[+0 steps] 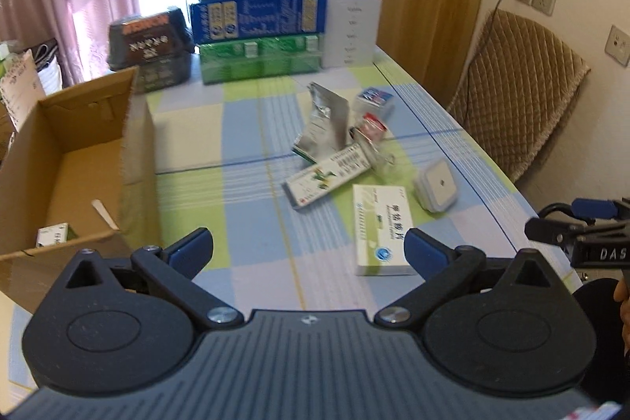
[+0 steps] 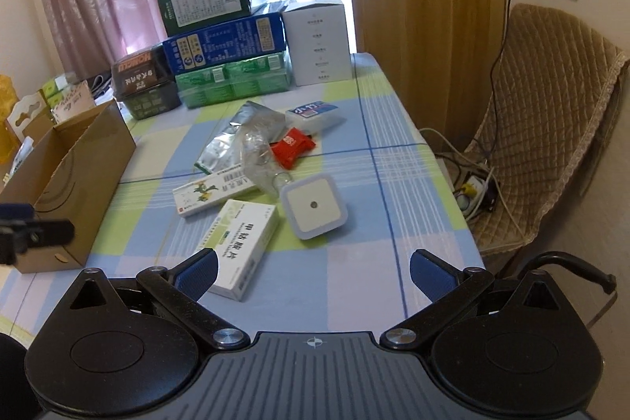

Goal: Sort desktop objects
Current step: 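Move both tools back over the table toward the remaining items, then grasp the white Mecobalamin box with the left gripper while the right grasps the night light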

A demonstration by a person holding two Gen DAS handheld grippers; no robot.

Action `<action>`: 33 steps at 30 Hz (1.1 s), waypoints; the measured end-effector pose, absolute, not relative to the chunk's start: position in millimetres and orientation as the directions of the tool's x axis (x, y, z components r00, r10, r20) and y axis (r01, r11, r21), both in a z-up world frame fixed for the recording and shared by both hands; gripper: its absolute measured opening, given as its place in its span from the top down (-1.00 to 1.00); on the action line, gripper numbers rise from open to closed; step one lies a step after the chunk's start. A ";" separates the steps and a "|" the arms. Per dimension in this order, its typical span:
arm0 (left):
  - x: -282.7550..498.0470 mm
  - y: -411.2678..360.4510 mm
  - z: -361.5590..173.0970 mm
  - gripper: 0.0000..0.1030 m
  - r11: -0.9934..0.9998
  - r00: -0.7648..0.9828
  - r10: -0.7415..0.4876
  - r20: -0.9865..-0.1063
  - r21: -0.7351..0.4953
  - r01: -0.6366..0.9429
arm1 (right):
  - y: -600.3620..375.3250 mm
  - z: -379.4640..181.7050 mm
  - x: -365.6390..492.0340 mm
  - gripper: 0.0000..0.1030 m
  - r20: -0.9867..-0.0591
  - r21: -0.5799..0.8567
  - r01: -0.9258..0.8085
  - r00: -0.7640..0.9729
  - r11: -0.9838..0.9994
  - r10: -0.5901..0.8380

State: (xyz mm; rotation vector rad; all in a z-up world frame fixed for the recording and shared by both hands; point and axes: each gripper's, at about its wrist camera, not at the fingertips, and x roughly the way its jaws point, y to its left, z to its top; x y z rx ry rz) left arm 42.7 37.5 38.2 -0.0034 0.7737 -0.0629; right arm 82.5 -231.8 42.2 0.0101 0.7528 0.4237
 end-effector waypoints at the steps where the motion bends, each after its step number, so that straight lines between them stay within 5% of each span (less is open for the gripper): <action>1: 45.2 32.7 34.5 -0.97 0.998 0.707 -0.058 -0.704 -0.022 0.059 | -233.1 40.2 85.7 -0.96 -0.666 0.159 -0.375 0.642 0.913 0.379; 33: 146.3 -38.2 -74.9 -0.97 0.985 0.574 -0.129 -0.809 -0.037 0.169 | -220.7 -8.5 186.3 -0.95 -0.746 0.077 -0.523 0.535 0.849 0.396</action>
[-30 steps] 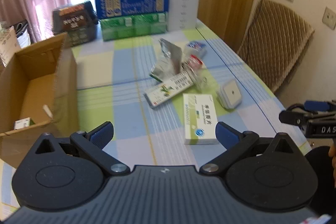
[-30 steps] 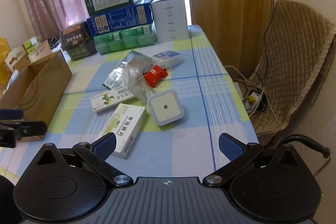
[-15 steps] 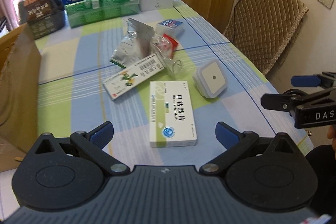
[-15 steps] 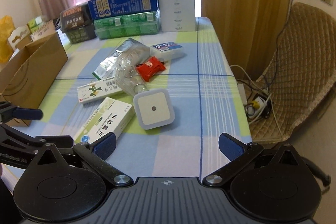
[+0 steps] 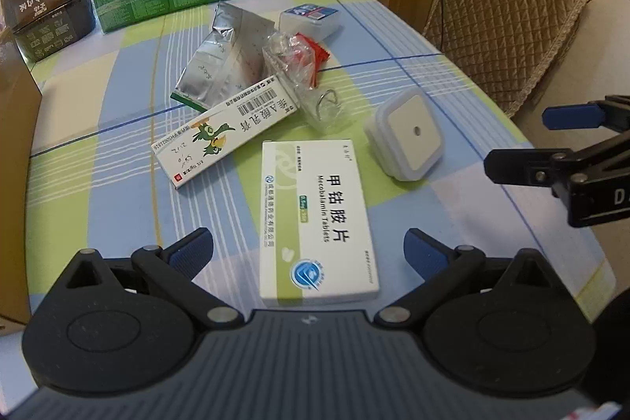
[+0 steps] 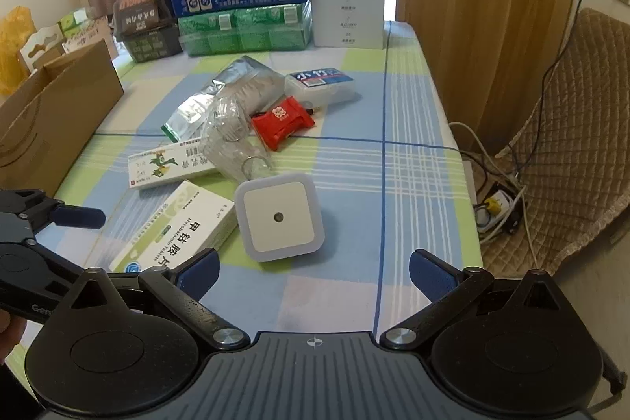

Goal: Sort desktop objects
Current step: 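Grasp the white Mecobalamin box with the left gripper while the right grasps the night light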

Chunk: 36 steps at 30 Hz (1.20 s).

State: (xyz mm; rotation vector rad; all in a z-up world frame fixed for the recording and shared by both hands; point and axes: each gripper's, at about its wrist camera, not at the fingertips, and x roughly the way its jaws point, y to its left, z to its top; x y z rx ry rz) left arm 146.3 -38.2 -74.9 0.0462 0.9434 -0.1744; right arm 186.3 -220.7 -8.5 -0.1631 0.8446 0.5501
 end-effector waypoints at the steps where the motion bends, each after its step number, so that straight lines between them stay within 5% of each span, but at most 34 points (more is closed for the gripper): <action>1: 148.8 -37.8 -77.1 -0.96 0.985 0.572 -0.129 -0.810 -0.037 0.169 | -219.5 -9.6 188.3 -0.95 -0.749 0.076 -0.528 0.530 0.846 0.398; 8: 163.7 -40.4 -90.1 -0.85 0.982 0.555 -0.139 -0.820 -0.041 0.184 | -207.2 -18.3 199.5 -0.95 -0.765 0.068 -0.558 0.503 0.827 0.402; 16: 171.8 -38.3 -102.1 -0.32 0.980 0.528 -0.138 -0.838 -0.037 0.197 | -190.7 -29.1 211.6 -0.87 -0.781 0.053 -0.583 0.482 0.811 0.398; 32: 154.5 0.0 -97.6 -0.32 0.993 0.559 -0.094 -0.824 -0.033 0.117 | -153.8 -57.3 235.6 -0.61 -0.802 -0.009 -0.633 0.467 0.774 0.372; 36: 158.7 0.1 -98.6 -0.33 0.992 0.565 -0.097 -0.820 -0.034 0.121 | -152.5 -61.4 237.6 -0.35 -0.806 -0.005 -0.627 0.464 0.779 0.368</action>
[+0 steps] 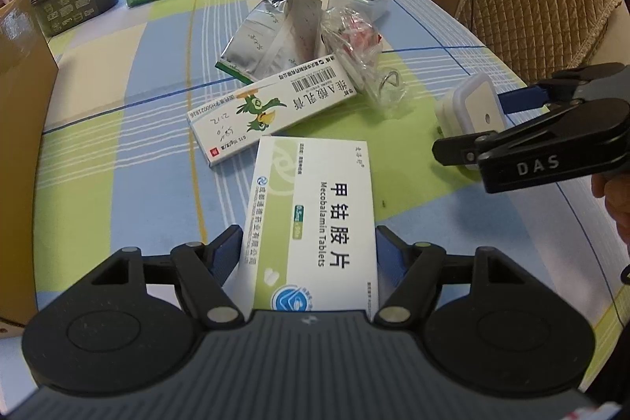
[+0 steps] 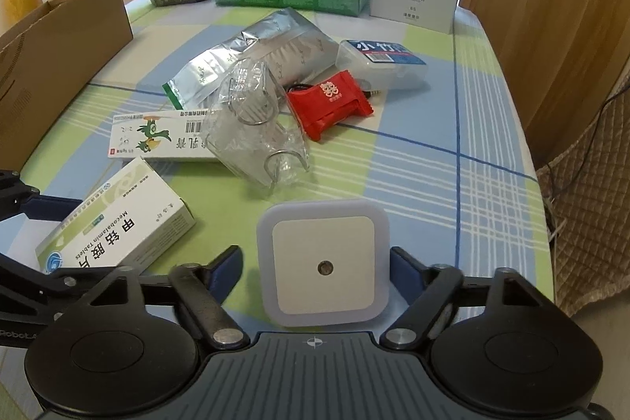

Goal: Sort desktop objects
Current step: 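Grasp the white Mecobalamin box with the left gripper while the right grasps the night light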

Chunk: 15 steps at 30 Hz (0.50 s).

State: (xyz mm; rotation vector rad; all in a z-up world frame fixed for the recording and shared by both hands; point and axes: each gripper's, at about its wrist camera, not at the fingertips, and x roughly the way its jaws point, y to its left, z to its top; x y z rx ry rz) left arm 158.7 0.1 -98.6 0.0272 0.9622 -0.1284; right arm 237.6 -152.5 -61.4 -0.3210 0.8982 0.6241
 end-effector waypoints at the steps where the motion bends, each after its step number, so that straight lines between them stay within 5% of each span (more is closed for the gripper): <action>1: 159.7 -0.2 -99.2 -0.33 0.992 0.566 -0.096 -0.819 -0.031 0.123 | -153.2 -61.7 237.2 -0.22 -0.805 -0.007 -0.620 0.469 0.784 0.363; 15: 165.9 -8.3 -105.8 -0.30 0.989 0.557 -0.079 -0.827 0.007 0.151 | -175.7 -53.7 217.6 -0.20 -0.801 0.051 -0.515 0.491 0.856 0.343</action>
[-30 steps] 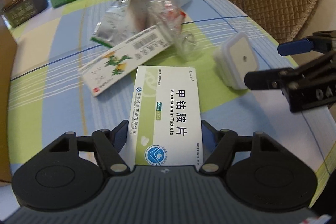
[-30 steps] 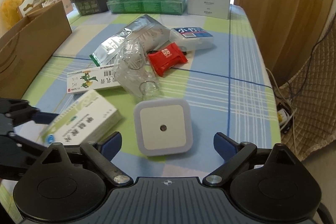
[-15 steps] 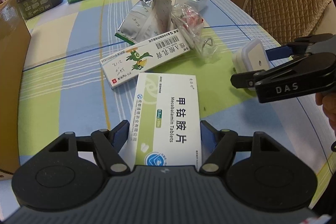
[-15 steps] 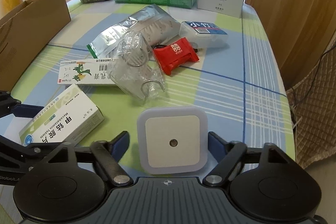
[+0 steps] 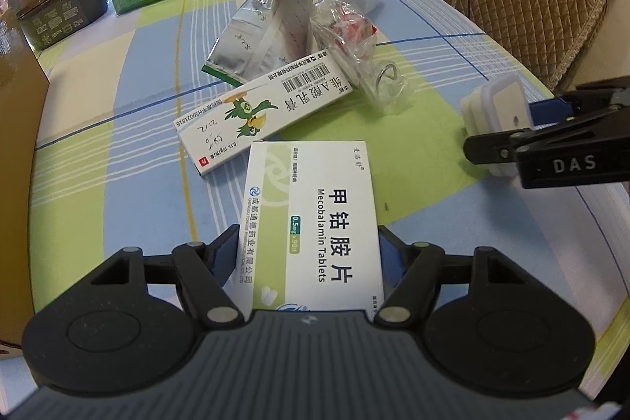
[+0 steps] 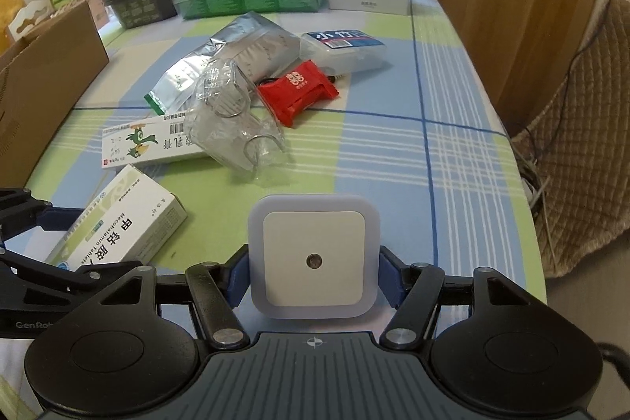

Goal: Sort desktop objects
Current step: 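Grasp the white Mecobalamin box with the left gripper while the right grasps the night light, then carry the Mecobalamin box and the night light over the cardboard box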

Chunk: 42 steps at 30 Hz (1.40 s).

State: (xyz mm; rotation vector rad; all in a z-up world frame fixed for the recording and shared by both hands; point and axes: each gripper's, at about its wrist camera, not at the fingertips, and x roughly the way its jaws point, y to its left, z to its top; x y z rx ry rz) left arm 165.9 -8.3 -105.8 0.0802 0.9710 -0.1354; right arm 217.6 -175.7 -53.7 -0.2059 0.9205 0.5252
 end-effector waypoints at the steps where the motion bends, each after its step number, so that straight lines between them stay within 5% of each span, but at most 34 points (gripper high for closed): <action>1: 165.0 -8.3 -105.5 -0.30 0.989 0.555 -0.080 -0.828 0.004 0.150 | -176.2 -52.6 216.0 -0.20 -0.802 0.054 -0.510 0.491 0.859 0.342; 22: 116.2 -0.5 -55.4 -0.29 0.992 0.596 -0.101 -0.797 -0.037 0.118 | -185.4 -1.0 155.2 -0.20 -0.764 0.111 -0.466 0.525 0.878 0.376; 42: 60.1 60.0 33.3 -0.29 1.000 0.709 0.000 -0.705 0.014 0.014 | -116.7 77.7 99.3 -0.20 -0.668 0.081 -0.601 0.560 0.795 0.491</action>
